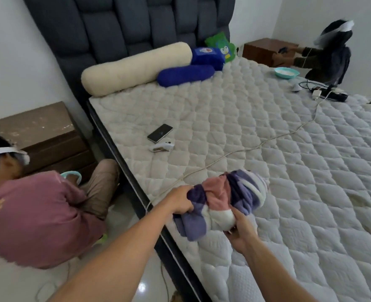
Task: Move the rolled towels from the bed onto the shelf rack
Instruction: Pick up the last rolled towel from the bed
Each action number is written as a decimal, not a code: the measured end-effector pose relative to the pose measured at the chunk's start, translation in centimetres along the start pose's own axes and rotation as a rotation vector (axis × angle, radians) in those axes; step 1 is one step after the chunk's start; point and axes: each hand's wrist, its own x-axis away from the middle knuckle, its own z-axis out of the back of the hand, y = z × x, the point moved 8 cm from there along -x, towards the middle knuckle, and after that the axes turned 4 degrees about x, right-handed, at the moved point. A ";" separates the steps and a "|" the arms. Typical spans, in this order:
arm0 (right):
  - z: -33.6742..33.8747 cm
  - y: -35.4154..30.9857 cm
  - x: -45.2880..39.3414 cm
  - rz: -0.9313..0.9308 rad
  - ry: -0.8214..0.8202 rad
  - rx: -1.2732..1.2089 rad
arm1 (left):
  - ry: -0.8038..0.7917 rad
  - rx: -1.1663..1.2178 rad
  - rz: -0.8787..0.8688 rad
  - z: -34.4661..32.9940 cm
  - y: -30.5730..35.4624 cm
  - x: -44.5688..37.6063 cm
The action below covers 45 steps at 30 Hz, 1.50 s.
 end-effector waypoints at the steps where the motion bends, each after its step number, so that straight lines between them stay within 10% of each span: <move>1: -0.9 0.2 0.9 0.012 -0.048 0.021 | 0.058 0.040 0.012 0.5 -0.7 2.1; 12: -16.4 10.9 17.0 0.124 -0.624 0.446 | 0.813 0.462 0.221 2.6 -14.6 33.3; 27: -29.1 51.9 49.4 -0.014 -1.133 0.989 | 1.442 0.852 0.715 -7.2 -37.3 80.3; 45: -34.6 88.1 69.4 0.078 -1.851 1.834 | 1.905 1.477 1.062 -18.5 -55.4 100.7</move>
